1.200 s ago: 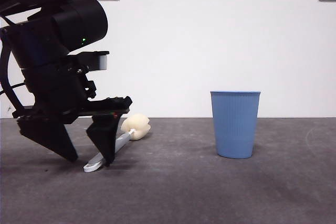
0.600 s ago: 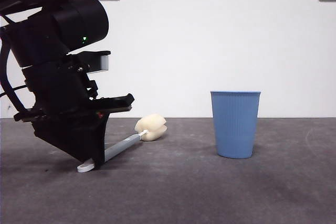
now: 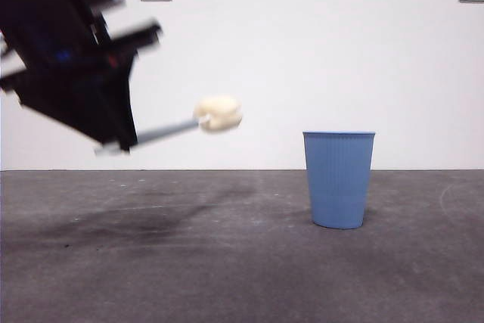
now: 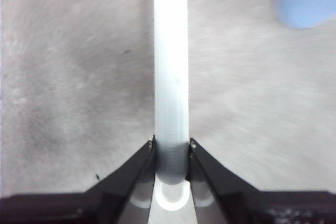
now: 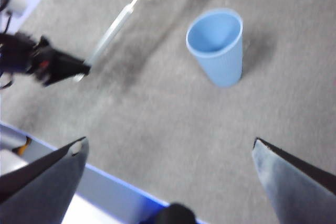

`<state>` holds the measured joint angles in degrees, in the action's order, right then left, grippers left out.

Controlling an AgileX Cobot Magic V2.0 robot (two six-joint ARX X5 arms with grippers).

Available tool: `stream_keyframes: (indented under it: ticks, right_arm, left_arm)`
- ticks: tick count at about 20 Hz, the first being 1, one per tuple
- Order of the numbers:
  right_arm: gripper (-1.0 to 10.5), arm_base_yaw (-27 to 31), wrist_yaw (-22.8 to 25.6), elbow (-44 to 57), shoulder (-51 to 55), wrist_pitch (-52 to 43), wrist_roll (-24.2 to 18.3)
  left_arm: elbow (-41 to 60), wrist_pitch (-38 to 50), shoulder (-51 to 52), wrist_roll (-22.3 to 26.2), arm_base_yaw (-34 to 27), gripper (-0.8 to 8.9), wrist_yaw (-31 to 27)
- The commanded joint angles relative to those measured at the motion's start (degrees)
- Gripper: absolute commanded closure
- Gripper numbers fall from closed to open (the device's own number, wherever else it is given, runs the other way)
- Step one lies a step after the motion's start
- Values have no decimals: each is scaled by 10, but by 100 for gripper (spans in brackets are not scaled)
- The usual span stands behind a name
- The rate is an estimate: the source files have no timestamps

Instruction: Pick up the cup brush,pick up the cup,insert the brush into the cup,clean the cup,put the cup brush back,put the cup back to the fixed position on the table

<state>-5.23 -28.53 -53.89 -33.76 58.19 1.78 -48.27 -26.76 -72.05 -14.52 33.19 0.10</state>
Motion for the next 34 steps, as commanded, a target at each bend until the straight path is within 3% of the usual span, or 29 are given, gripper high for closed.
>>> stream_keyframes:
  ticks: [1, 5, 9, 17, 20, 25, 30, 34]
  right_arm:
    - [410, -1, -1, 18, -14, -35, 20]
    - [410, -9, -3, 111, -21, -136, 63]
    - [409, -63, 17, 229, -30, -290, 133]
    - [408, -263, 289, 288, -181, -517, 143]
    - [408, -295, 364, 288, -265, -589, 119]
    - [408, -296, 366, 288, -386, -733, 81]
    - [405, -283, 392, 288, -464, -805, 77]
    - [405, -273, 390, 288, -498, -875, 51]
  left_arm:
    - [2, -31, 59, 17, 2, 822, 4]
    - [2, -89, 155, 28, 2, 822, 5]
    - [2, -139, 216, 39, 2, 822, 12]
    - [2, -166, 229, 43, 2, 822, 37]
    - [2, -175, 229, 43, 2, 822, 48]
    - [2, -193, 229, 43, 2, 822, 49]
    - [2, -197, 229, 42, 2, 822, 49]
    - [2, -196, 229, 42, 2, 822, 49]
